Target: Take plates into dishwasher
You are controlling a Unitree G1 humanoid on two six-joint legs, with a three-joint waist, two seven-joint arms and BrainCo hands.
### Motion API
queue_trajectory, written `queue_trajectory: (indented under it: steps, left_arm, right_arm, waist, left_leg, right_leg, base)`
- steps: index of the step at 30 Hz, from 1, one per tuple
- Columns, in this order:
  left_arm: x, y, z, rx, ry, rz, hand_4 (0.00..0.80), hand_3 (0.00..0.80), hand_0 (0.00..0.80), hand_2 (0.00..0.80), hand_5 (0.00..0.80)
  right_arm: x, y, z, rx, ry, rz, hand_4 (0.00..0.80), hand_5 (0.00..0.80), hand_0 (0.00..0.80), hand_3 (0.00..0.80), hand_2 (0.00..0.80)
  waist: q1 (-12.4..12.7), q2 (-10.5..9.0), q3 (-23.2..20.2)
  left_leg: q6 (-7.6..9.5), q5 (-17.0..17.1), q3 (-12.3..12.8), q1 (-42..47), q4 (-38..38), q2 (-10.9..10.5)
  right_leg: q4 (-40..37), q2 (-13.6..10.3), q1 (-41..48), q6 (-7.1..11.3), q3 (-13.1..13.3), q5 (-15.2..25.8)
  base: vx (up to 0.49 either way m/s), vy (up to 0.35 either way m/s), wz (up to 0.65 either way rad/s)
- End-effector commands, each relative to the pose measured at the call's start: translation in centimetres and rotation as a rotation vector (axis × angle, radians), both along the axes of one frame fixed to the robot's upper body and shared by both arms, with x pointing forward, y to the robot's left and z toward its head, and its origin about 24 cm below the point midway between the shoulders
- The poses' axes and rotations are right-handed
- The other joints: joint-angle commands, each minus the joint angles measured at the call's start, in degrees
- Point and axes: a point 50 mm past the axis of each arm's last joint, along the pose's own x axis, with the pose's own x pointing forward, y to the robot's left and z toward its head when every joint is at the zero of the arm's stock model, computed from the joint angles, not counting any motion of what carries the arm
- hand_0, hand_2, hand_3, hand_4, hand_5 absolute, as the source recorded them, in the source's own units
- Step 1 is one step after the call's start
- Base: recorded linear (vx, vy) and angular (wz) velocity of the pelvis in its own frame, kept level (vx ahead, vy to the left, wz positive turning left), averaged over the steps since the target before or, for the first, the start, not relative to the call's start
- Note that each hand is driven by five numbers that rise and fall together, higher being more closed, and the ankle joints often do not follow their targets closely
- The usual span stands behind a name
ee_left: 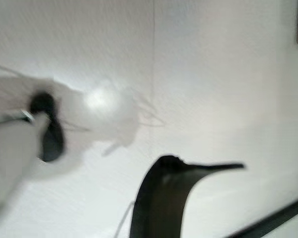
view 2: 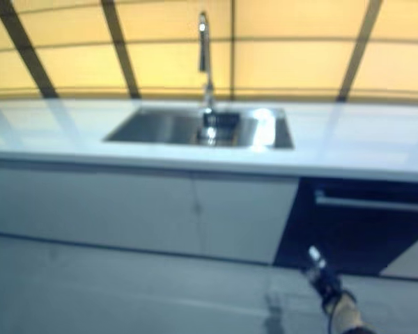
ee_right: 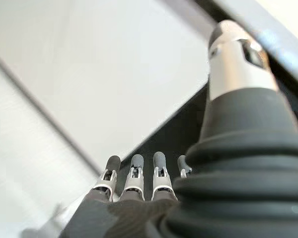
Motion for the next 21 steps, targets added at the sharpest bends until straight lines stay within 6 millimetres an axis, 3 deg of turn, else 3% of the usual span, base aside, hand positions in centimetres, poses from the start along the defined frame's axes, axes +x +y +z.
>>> queue_trajectory:
  steps: [1, 2, 4, 9, 10, 13, 21]
  left_arm:
    - [-0.7, -0.2, -0.4, -0.023, 0.027, 0.016, 0.000, 0.000, 0.000, 0.000, 0.000]
    - [-0.8, -0.2, -0.4, -0.028, 0.032, 0.016, 0.000, 0.000, 0.000, 0.000, 0.000]
    - [-1.5, -0.7, -0.9, -0.056, 0.078, 0.028, 0.000, 0.000, 0.000, 0.000, 0.000]
    - [-2.3, -1.6, -1.4, -0.088, 0.134, 0.043, 0.000, 0.000, 0.000, 0.000, 0.000]
    - [-2.9, -2.3, -1.8, -0.109, 0.171, 0.052, 0.000, 0.000, 0.000, 0.000, 0.000]
    - [-3.4, -3.1, -2.1, -0.147, 0.201, 0.042, 0.000, 0.000, 0.000, 0.000, 0.000]
    - [-3.9, -4.6, -2.4, -0.231, 0.207, 0.018, 0.000, 0.000, 0.000, 0.000, 0.000]
  right_arm:
    - [-1.3, 0.5, -1.0, 0.016, -0.005, 0.059, 0.000, 0.000, 0.000, 0.000, 0.000]
    - [-1.6, 0.7, -1.3, 0.024, 0.006, 0.063, 0.000, 0.000, 0.000, 0.000, 0.000]
    - [-4.2, 2.7, -3.7, 0.088, 0.089, 0.058, 0.000, 0.000, 0.000, 0.000, 0.000]
    - [-7.0, 4.7, -5.9, 0.142, 0.194, 0.073, 0.000, 0.000, 0.000, 0.000, 0.000]
    - [-9.3, 5.7, -7.2, 0.163, 0.307, 0.114, 0.000, 0.000, 0.000, 0.000, 0.000]
    - [-11.8, 6.5, -8.4, 0.164, 0.413, 0.163, 0.000, 0.000, 0.000, 0.000, 0.000]
    - [-14.5, 7.1, -9.4, 0.138, 0.556, 0.176, 0.000, 0.000, 0.000, 0.000, 0.000]
  waist:
    - [-0.37, 0.92, -1.88]
    - [-0.46, 0.87, -2.12]
    - [-1.11, 0.67, -3.51]
    - [-1.98, 0.49, -4.74]
    - [-2.66, 0.32, -5.48]
    - [-3.05, 0.35, -5.93]
    - [-3.33, 0.35, -5.76]
  left_leg:
    - [3.76, 1.71, 1.18, 2.70, -7.11, -1.22]
    - [3.72, 1.86, 1.22, 2.92, -7.50, -1.18]
    - [3.29, 3.07, 1.34, 4.16, -10.34, -1.00]
    - [2.87, 3.86, 1.69, 5.17, -12.46, -0.83]
    - [2.91, 3.72, 2.11, 5.54, -12.59, -0.70]
    - [3.06, 3.59, 2.41, 5.74, -12.45, -0.68]
    - [3.49, 3.13, 2.44, 6.53, -12.51, -0.78]
  right_leg:
    - [-1.68, 3.92, 0.68, -2.87, 0.33, -0.42]
    - [-1.98, 4.00, 0.86, -2.84, 0.32, -0.32]
    - [-4.19, 4.57, 1.93, -2.61, 0.15, 0.60]
    - [-6.40, 4.98, 2.94, -2.42, -0.09, 1.47]
    - [-6.42, 5.04, 3.25, -2.41, -0.09, 1.29]
    - [-6.10, 4.99, 3.44, -2.50, -0.14, 0.94]
    - [-5.68, 4.75, 3.97, -2.14, -0.28, 0.64]
  base:
    - [0.048, 0.027, -0.01]
    - [0.056, 0.035, -0.07]
    - [0.054, 0.034, -0.05]
    - [0.023, 0.019, -0.01]
    - [0.059, 0.049, -0.02]
    - [0.018, 0.015, 0.00]
    - [0.000, 0.000, 0.00]
